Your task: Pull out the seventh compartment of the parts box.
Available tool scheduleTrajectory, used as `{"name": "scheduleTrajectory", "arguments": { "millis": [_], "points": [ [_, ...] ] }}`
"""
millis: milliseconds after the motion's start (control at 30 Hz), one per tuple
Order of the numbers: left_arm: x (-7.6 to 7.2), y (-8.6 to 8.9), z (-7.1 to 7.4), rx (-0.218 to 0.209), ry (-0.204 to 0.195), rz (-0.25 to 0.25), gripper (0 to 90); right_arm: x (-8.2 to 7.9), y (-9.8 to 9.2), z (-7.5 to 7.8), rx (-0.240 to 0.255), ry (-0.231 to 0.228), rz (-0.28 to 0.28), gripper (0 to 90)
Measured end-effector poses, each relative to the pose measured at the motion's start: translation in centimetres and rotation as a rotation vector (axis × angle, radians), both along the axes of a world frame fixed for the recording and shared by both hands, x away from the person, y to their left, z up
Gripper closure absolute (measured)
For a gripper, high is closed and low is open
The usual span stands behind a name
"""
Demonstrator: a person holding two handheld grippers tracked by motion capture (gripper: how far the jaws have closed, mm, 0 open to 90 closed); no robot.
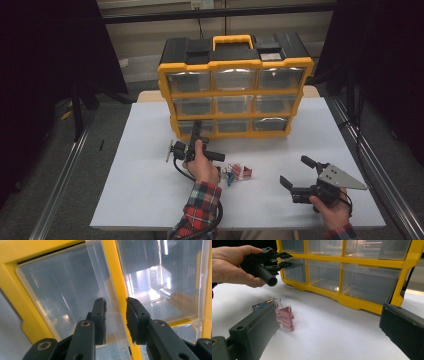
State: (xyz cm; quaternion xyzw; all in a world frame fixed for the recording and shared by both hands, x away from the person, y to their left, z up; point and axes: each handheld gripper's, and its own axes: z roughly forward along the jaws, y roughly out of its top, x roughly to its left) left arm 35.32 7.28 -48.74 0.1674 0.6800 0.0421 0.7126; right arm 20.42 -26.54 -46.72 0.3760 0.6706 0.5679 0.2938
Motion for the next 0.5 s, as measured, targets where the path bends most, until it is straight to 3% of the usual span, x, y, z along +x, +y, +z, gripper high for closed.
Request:
{"name": "scheduleTrajectory", "arguments": {
  "millis": [33, 100, 133, 300, 333, 433, 500],
  "points": [
    [-0.1, 0.0, -0.1, 0.017, 0.011, 0.0, 70.7, 0.0, 0.0, 0.0, 0.002, -0.001, -0.001, 0.7],
    [-0.2, 0.0, -0.1, 0.003, 0.001, 0.002, 71.8, 0.0, 0.0, 0.0, 0.001, -0.002, -0.002, 0.7],
    [-0.4, 0.0, -0.2, 0.018, 0.018, 0.004, 72.7, 0.0, 0.0, 0.0, 0.001, -0.002, -0.003, 0.7],
    [-0.6, -0.1, 0.2, -0.047, 0.016, 0.016, 73.4, 0.1, 0.1, 0.0, -0.002, -0.004, 0.003, 0.7],
    [-0.8, 0.0, 0.1, -0.032, 0.022, 0.007, 73.4, 0.1, 0.1, 0.1, -0.001, -0.003, 0.004, 0.7],
    [-1.0, -0.1, 0.2, -0.053, 0.023, 0.017, 73.4, 0.1, 0.2, 0.1, 0.001, -0.005, 0.005, 0.6],
    [-1.2, 0.0, 0.1, -0.039, 0.012, 0.014, 73.4, 0.2, 0.2, 0.1, -0.012, -0.008, 0.006, 0.7]
  ]
}}
